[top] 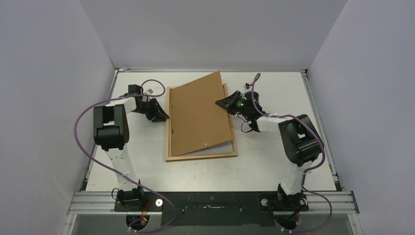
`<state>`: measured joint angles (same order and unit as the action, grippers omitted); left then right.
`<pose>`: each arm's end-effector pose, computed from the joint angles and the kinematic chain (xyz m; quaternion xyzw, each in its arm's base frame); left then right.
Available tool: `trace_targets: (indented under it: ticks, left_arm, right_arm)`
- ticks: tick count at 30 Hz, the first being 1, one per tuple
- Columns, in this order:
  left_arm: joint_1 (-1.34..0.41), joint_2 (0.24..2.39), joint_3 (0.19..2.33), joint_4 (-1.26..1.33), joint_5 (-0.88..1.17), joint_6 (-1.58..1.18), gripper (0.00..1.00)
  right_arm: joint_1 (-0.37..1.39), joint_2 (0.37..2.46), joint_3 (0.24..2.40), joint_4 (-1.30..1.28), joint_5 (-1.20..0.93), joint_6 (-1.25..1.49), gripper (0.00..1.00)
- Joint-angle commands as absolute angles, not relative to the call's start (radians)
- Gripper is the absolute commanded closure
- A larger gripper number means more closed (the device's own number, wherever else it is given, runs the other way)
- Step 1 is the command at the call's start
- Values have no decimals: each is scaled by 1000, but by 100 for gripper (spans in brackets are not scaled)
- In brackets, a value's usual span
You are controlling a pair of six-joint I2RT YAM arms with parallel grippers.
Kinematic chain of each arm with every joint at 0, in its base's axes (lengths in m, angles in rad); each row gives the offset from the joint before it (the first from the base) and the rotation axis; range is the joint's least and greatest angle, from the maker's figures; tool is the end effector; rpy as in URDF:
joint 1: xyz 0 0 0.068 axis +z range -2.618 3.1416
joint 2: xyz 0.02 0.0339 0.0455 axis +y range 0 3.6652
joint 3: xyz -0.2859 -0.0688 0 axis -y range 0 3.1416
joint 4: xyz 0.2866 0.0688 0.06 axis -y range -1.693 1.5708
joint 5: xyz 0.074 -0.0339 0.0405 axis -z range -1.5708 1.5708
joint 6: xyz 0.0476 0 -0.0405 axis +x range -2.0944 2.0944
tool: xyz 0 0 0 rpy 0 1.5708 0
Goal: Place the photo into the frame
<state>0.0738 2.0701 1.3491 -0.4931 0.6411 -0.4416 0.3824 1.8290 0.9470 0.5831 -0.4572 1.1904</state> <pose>0.4518 0.0049 0.1153 -0.1840 0.9174 -0.3357 0.1088 0.3939 0.1811 0.1724 0.1843 0.7734 0.5382 0.2796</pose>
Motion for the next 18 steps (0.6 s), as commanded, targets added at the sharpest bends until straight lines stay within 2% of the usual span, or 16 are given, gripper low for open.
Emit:
trace_targets:
  ticks: [1, 13, 18]
  left_arm:
    - [69, 2027, 1331, -448, 656, -449, 76]
    - [64, 2024, 1327, -433, 664, -461, 76]
    - [66, 2015, 1326, -434, 656, -464, 73]
  right_arm:
    - [405, 1826, 936, 695, -434, 1199, 100]
    - [437, 1865, 916, 731, -467, 1206, 100]
    - [438, 1846, 924, 649, -467, 1148, 91]
